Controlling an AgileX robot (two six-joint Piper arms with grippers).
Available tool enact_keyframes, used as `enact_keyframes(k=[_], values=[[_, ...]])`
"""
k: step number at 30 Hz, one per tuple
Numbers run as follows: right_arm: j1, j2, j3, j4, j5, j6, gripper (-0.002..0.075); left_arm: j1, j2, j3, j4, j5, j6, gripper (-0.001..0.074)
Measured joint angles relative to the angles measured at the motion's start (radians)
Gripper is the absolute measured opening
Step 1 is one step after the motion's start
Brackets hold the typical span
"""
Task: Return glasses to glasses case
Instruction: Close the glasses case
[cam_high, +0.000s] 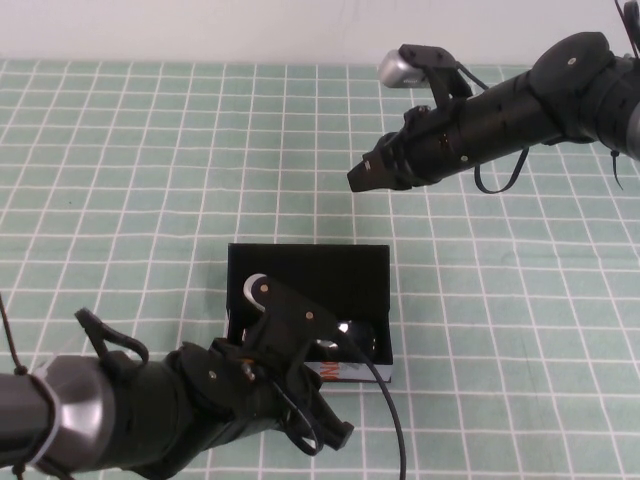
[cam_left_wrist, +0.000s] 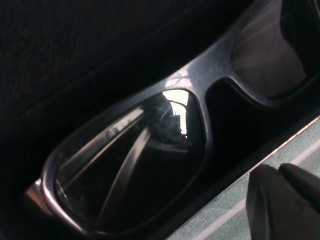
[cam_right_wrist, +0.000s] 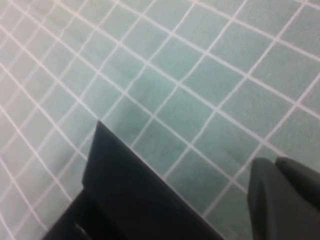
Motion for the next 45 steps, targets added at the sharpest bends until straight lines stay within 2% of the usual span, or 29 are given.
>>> enact_keyframes(k=[8, 18, 29, 36, 45], values=[[0.001, 0.067, -0.002, -0.065, 0.007, -0.067, -0.0011, 0.0, 0.0, 0.0, 0.0, 0.002, 0.0, -0.0002], [0.002, 0.121, -0.002, 0.024, 0.13, -0.188, -0.0011, 0.0, 0.0, 0.0, -0.003, 0.005, -0.008, -0.0002], [0.002, 0.121, -0.011, 0.08, 0.315, -0.242, -0.0011, 0.0, 0.007, 0.0, -0.004, 0.001, -0.008, -0.0002], [0.018, 0.121, -0.011, 0.117, 0.319, -0.238, -0.0011, 0.0, 0.007, 0.0, -0.004, 0.001, -0.008, -0.0002], [0.105, 0.121, 0.01, 0.001, 0.321, -0.167, -0.0011, 0.0, 0.007, 0.0, -0.004, -0.002, -0.008, -0.0002]])
